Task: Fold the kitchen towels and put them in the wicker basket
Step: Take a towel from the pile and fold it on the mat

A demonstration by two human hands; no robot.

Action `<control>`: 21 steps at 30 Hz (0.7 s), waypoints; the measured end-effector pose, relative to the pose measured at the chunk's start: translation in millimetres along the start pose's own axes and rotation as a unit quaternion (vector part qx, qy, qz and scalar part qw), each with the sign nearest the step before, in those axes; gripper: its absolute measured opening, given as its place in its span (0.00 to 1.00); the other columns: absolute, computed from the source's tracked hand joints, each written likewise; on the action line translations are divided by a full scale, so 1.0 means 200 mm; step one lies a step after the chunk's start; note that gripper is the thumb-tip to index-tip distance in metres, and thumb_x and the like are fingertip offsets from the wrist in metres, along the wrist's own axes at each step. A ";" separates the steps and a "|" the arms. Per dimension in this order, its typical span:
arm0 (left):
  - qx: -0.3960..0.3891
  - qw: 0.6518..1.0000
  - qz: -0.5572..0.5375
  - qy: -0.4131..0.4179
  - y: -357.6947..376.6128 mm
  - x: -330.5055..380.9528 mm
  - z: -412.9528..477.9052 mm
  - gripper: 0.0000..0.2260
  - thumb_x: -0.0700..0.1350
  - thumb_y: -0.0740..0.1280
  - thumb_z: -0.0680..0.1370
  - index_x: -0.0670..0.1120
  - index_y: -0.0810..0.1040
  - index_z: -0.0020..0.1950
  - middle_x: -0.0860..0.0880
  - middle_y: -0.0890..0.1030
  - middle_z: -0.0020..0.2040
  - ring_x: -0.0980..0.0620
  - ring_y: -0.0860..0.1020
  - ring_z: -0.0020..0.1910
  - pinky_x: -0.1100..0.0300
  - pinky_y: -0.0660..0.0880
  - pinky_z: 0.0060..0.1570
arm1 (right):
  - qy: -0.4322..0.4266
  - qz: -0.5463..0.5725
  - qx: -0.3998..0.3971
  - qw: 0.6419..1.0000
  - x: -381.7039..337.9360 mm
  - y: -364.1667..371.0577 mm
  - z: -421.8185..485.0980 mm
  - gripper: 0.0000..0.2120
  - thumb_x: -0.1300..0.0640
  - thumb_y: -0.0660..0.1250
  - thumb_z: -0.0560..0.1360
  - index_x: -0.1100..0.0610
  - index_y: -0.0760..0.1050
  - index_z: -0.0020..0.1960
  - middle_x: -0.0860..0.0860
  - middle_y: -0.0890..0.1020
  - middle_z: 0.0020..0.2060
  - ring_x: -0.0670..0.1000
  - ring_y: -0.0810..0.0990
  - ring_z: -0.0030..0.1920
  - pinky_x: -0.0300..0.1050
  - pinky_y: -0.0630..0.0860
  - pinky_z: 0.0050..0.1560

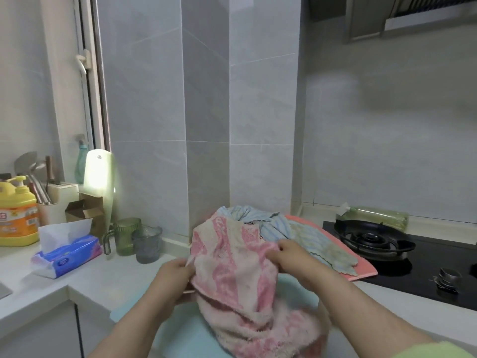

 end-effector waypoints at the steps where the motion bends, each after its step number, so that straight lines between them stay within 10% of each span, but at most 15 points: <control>1: -0.009 0.998 -0.065 0.004 0.01 0.06 -0.02 0.06 0.41 0.64 0.80 0.44 0.79 0.45 0.45 0.81 0.37 0.48 0.78 0.35 0.57 0.78 0.37 | -0.008 0.051 0.010 0.999 -0.05 -0.04 -0.01 0.03 0.59 0.63 0.70 0.56 0.69 0.40 0.55 0.73 0.35 0.51 0.71 0.34 0.45 0.69 0.36; 11: 0.006 0.925 -0.373 0.077 -0.11 0.81 -0.09 0.10 0.33 0.55 0.81 0.39 0.73 0.44 0.41 0.76 0.42 0.49 0.76 0.40 0.57 0.80 0.36 | -0.077 0.299 0.039 0.950 -0.52 -0.49 -0.14 0.14 0.72 0.59 0.77 0.58 0.71 0.57 0.56 0.74 0.43 0.50 0.72 0.34 0.45 0.73 0.34; 17: -0.024 0.977 -0.086 0.192 -0.19 1.09 -0.18 0.13 0.26 0.59 0.75 0.36 0.76 0.55 0.37 0.78 0.55 0.44 0.78 0.48 0.52 0.75 0.48 | -0.161 0.260 0.052 0.951 -0.76 -0.70 -0.26 0.19 0.77 0.58 0.75 0.60 0.72 0.60 0.56 0.80 0.44 0.51 0.77 0.37 0.42 0.74 0.34; 21: 0.026 0.977 -0.032 0.207 -0.22 1.19 -0.22 0.07 0.29 0.63 0.77 0.33 0.78 0.53 0.35 0.82 0.46 0.43 0.80 0.41 0.51 0.77 0.43 | -0.177 0.175 0.147 0.957 -0.86 -0.81 -0.29 0.16 0.73 0.63 0.76 0.60 0.73 0.60 0.57 0.80 0.48 0.53 0.80 0.41 0.47 0.78 0.42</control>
Point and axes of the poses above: each hand's wrist, its own z-axis towards the middle knuckle, its own y-axis out of the palm, x = y × z, the point moved 3 cm from there along z, towards the middle knuckle
